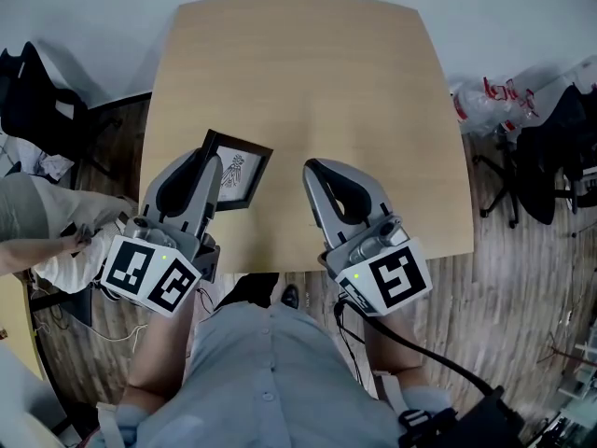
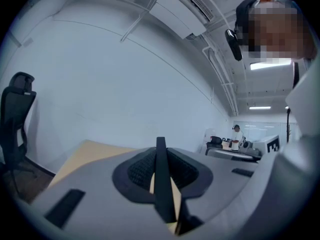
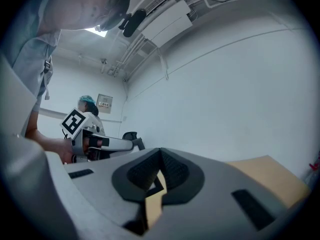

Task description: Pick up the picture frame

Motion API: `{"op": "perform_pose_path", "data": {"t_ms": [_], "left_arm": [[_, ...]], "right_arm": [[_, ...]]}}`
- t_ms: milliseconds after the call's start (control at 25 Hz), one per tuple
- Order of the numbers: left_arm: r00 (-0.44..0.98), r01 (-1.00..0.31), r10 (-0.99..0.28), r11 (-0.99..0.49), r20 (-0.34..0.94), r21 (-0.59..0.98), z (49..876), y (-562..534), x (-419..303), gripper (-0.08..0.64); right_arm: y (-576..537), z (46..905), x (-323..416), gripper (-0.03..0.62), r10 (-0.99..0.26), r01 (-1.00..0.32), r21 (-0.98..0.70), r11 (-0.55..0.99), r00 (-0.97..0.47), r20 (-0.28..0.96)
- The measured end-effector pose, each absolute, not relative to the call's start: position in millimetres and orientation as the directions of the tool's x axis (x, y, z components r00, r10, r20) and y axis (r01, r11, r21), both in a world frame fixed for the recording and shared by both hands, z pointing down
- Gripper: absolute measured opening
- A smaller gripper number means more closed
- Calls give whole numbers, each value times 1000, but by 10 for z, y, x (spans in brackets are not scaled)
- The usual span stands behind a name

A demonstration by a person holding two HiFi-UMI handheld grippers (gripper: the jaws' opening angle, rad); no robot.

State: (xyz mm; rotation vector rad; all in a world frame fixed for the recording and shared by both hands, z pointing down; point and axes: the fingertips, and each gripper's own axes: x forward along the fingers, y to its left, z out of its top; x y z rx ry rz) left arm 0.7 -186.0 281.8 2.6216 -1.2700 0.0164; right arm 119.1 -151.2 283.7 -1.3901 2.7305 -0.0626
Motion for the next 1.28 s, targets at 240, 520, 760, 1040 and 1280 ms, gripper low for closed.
{"op": "perform_pose_path", "data": {"t_ms": [240, 520, 760, 1040, 1280], "left_arm": [[626, -777, -772, -603, 113, 182, 2844, -1865, 31, 66], [631, -773, -767, -609, 117, 180, 2849, -1885, 42, 66], [630, -773, -767, -608, 117, 180, 2856, -1885, 41, 66], [634, -771, -765, -611, 117, 180, 2845, -1887, 48, 66], [639, -766, -760, -617, 116, 181, 2856, -1880, 80, 66]], "right_arm": [[-1529, 2816, 1215, 3, -822, -819, -70, 569, -567, -52], [-1544, 2823, 1215, 2, -829, -827, -65, 559, -557, -46], [-1533, 2821, 1204, 2, -826, -823, -71, 564, -561, -51], [-1531, 2815, 1192, 2, -823, -820, -70, 567, -565, -52], [-1516, 2823, 1210, 2, -824, -822, -65, 566, -564, -53]]}}
